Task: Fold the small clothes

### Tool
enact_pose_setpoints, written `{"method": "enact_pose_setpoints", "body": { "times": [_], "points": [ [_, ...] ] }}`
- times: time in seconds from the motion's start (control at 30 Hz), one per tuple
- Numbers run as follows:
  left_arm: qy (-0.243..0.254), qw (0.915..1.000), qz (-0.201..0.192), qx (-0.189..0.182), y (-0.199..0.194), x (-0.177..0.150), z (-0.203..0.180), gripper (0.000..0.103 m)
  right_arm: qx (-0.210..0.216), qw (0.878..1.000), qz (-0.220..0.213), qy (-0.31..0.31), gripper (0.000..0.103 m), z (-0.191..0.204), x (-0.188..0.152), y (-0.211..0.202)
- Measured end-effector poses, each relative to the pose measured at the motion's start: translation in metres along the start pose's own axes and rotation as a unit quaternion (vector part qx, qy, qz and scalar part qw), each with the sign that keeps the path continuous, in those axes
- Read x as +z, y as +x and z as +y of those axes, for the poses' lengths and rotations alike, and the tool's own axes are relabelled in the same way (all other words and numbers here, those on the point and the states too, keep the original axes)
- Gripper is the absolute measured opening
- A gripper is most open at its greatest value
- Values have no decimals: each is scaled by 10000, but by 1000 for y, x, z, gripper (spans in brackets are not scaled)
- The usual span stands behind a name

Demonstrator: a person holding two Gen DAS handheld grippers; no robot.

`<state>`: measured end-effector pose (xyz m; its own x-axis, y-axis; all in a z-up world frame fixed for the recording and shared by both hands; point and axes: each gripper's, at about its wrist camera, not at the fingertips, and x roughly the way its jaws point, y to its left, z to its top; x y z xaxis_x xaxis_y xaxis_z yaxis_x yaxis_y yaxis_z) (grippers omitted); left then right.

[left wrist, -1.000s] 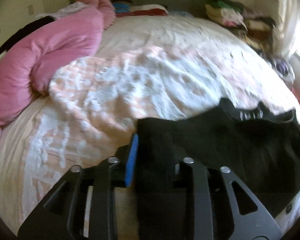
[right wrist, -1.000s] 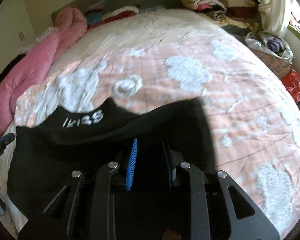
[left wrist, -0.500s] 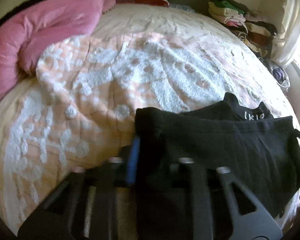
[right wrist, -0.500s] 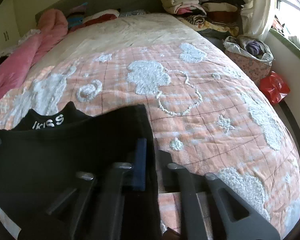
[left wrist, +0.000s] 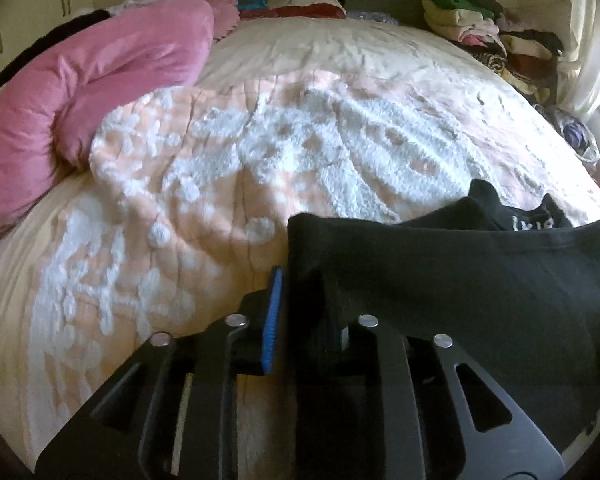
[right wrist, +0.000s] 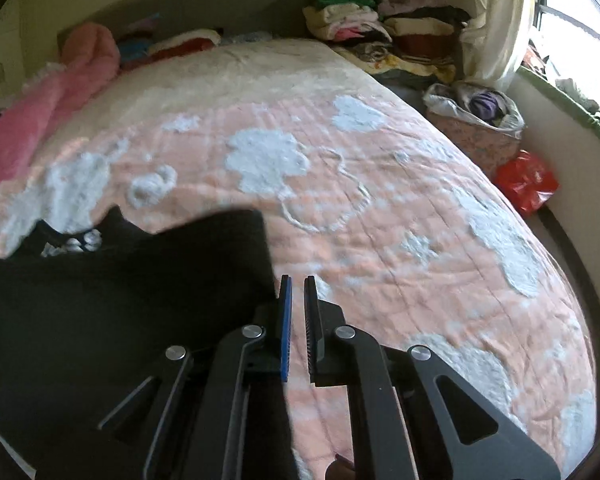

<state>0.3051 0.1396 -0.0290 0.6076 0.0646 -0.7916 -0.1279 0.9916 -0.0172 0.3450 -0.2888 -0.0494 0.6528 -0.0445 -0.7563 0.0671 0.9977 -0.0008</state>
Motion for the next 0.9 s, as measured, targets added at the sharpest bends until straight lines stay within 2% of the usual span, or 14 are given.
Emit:
{"method": "enact_pose_setpoints", "body": {
  "times": [0.07,0.17,0.2,0.37,0.43,0.57,0.7,0.9],
  "points": [
    [1,10000,-16,6,-9,-1,0,24,34,9999,-89,144,13,-5,-2,-10],
    [83,9999,-146,-30,-26,-3,-3,27,242,9989,-347,177,21,-6,-7,-35],
    [124,9998,-174,-30,-32,-3,-5,28,329,9985,-400,165,27,-4,-8,-43],
    [249,9992,-278,-123,-56,-9,-13,34,924,9945,-493,81,35,11,-18,-79],
    [296,9991,-256,-168,-61,-13,-16,35,1147,9924,-439,54,43,18,-23,-88],
    [364,9990,-174,-211,-65,-23,-20,39,1518,9881,-225,-60,49,36,-36,-98],
    [455,9987,-82,-219,-66,-34,-23,39,1610,9868,-57,-165,53,50,-48,-98],
    [513,9984,131,-176,-60,-50,-21,40,1567,9873,249,-46,54,50,-68,-91]
  ]
}}
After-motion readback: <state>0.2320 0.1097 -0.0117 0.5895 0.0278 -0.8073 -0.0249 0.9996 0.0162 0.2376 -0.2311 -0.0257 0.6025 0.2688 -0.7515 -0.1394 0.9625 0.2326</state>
